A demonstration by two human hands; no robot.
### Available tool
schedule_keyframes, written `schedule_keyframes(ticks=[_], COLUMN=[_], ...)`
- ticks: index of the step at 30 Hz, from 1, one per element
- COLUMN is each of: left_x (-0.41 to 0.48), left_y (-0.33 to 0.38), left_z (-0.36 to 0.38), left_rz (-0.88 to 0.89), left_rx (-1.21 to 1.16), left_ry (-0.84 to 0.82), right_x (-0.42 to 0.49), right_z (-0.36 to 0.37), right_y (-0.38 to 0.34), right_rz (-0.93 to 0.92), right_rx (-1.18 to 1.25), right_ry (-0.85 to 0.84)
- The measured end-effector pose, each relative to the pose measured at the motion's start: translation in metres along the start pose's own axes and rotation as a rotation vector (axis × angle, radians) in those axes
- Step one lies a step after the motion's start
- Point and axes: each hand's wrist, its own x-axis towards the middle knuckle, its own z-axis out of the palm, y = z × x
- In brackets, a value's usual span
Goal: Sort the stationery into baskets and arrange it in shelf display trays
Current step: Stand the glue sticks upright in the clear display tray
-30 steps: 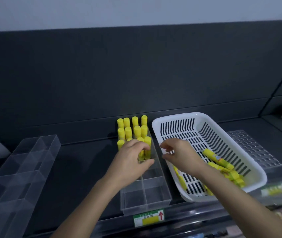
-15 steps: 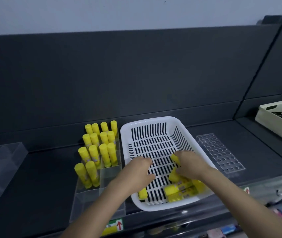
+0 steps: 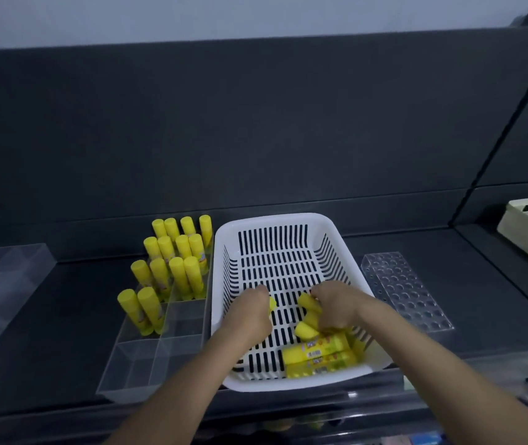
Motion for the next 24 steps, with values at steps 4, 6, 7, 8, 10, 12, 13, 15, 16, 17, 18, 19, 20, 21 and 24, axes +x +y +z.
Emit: schedule_keyframes(ticks=[4,6,7,8,10,12,13,15,16,17,18,19,20,21,24], left_x=[0.005,0.006,0.007,0.007,0.006,0.005,0.004,-0.001,-0.003,-0.005,-0.008,-0.012,-0.015,-0.018,-0.026], left_y=[-0.002,0.0,0.001,0.002,0.006,0.009,0.01,0.009,0.007,0.005,0.002,-0.001,-0.003,-0.006,-0.016], left_z=[-0.002,-0.004,-0.005,-0.005,-0.007,-0.009,-0.011,-0.017,-0.02,-0.024,-0.028,-0.032,-0.037,-0.042,-0.058], left_rz=[0.024,0.025,0.024,0.021,-0.005,-0.058,-0.082,-0.108,-0.102,-0.085,-0.064,-0.042,-0.022,-0.006,0.032], left_rx=[-0.186,-0.317,-0.375,-0.426,-0.518,-0.656,-0.753,-0.893,-0.917,-0.934,-0.953,-0.985,-1.025,-1.061,-1.11], left_ry=[0.095,0.16,0.174,0.179,0.195,0.223,0.233,0.246,0.261,0.277,0.295,0.31,0.324,0.34,0.384], right_x=[0.004,0.007,0.009,0.012,0.017,0.02,0.02,0.015,0.011,0.007,0.003,-0.002,-0.006,-0.008,-0.015], right_z=[0.002,0.004,0.006,0.007,0.006,0.002,-0.002,-0.009,-0.013,-0.015,-0.017,-0.019,-0.02,-0.021,-0.023], right_y=[-0.002,-0.004,-0.004,-0.004,-0.004,-0.005,-0.006,-0.01,-0.012,-0.016,-0.021,-0.027,-0.034,-0.041,-0.06], right_rz=[0.01,0.002,0.001,-0.001,-0.005,0.001,-0.016,-0.092,-0.141,-0.196,-0.252,-0.306,-0.35,-0.378,-0.408], right_rx=[-0.013,0.039,0.087,0.132,0.228,0.42,0.551,0.793,0.892,0.979,1.044,1.082,1.1,1.103,1.069], right_ry=[-0.001,0.053,0.093,0.134,0.188,0.197,0.193,0.174,0.157,0.132,0.097,0.066,0.045,0.033,0.059])
